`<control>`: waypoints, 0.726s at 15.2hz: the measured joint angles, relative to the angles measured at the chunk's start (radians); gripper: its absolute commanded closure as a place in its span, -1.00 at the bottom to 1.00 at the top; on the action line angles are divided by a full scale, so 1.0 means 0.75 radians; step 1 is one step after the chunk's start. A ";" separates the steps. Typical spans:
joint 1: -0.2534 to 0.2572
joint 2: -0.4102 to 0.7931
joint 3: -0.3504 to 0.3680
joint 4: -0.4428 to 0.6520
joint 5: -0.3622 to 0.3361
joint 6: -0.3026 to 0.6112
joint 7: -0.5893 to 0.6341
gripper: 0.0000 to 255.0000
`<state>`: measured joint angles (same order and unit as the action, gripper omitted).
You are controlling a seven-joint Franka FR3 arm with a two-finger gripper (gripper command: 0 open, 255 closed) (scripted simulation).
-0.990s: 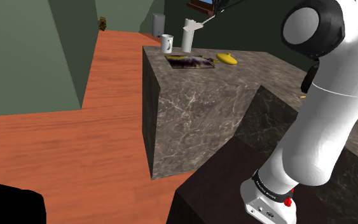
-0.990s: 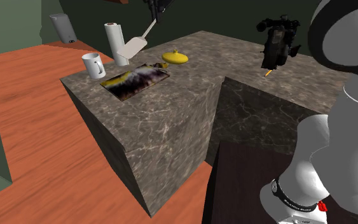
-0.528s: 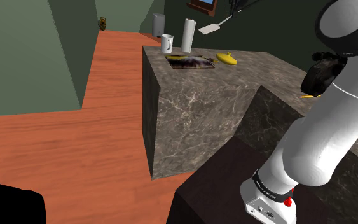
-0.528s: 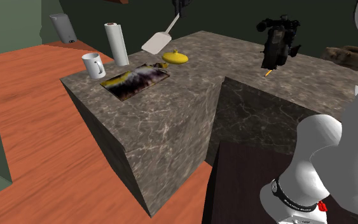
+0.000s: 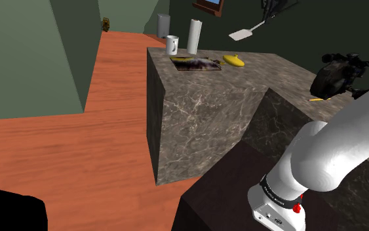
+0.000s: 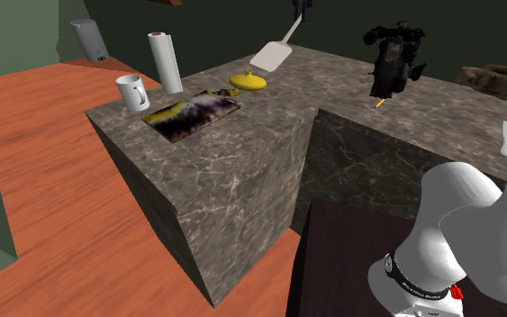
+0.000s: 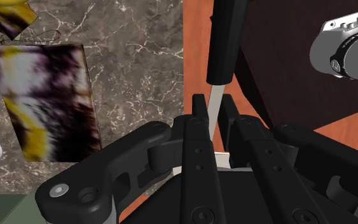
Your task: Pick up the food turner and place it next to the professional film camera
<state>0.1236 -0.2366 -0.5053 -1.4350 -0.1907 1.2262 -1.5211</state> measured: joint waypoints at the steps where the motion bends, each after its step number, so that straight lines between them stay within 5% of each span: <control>1: -0.009 -0.034 -0.006 -0.029 -0.018 0.001 -0.017 1.00; 11: -0.102 -0.306 -0.093 -0.190 -0.195 -0.037 -0.228 1.00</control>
<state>0.0468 -0.4658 -0.5753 -1.5773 -0.3367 1.1988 -1.6918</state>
